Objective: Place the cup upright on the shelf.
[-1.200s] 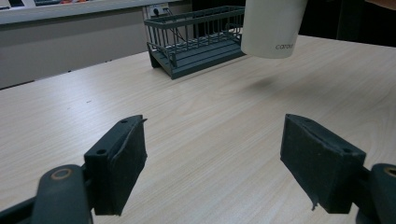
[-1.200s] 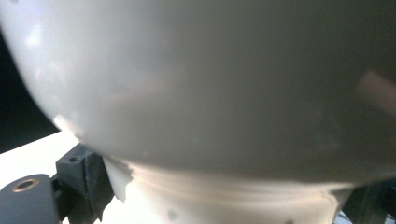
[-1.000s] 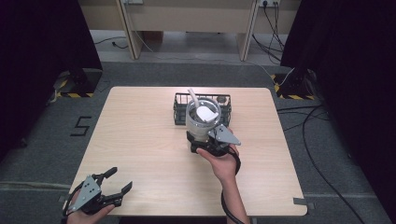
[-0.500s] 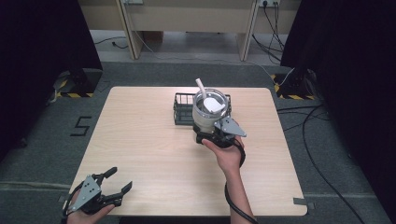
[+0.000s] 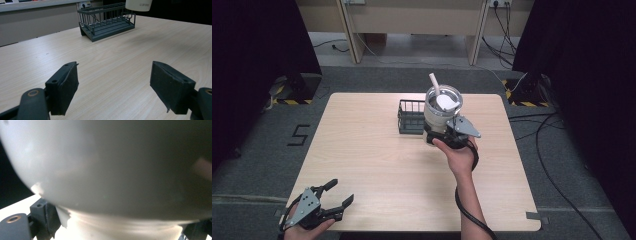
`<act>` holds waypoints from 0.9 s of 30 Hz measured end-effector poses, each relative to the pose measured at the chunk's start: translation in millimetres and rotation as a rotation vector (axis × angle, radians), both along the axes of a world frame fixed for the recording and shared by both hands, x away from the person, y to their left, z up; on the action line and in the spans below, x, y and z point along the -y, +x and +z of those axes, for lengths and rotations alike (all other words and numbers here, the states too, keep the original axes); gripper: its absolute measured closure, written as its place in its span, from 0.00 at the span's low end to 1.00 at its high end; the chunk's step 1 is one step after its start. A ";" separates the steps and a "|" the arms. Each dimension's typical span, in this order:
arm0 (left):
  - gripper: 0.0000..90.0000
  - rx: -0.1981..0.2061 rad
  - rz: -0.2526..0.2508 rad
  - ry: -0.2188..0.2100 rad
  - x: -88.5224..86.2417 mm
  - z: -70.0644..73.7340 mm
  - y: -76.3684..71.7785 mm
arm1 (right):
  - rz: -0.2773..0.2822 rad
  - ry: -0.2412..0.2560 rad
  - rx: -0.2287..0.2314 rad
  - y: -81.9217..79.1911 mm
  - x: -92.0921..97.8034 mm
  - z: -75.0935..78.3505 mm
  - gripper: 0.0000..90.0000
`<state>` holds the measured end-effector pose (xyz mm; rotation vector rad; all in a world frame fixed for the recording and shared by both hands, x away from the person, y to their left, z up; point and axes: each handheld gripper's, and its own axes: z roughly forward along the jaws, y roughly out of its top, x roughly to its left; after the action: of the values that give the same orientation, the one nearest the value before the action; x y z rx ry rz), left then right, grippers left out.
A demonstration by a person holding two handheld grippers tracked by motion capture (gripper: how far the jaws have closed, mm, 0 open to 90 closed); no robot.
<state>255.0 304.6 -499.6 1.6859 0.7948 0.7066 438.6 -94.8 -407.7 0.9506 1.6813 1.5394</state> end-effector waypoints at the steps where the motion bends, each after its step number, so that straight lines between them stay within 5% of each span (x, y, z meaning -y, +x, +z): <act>1: 0.25 -0.001 0.000 0.001 0.0 0.0 0.0 | -0.002 -0.001 0.004 2.2 0.5 2.4 0.11; 20: 0.25 -0.003 0.002 -0.009 -0.3 -0.9 0.9 | -0.056 -0.006 0.006 36.1 3.6 20.4 0.11; 27: 0.25 -0.005 0.004 -0.010 -0.3 -1.4 1.4 | -0.084 0.019 -0.026 51.3 1.5 24.3 0.11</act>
<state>256.4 304.9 -501.0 1.6785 0.8041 0.7005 489.9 -96.3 -383.4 1.0425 1.6265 1.4952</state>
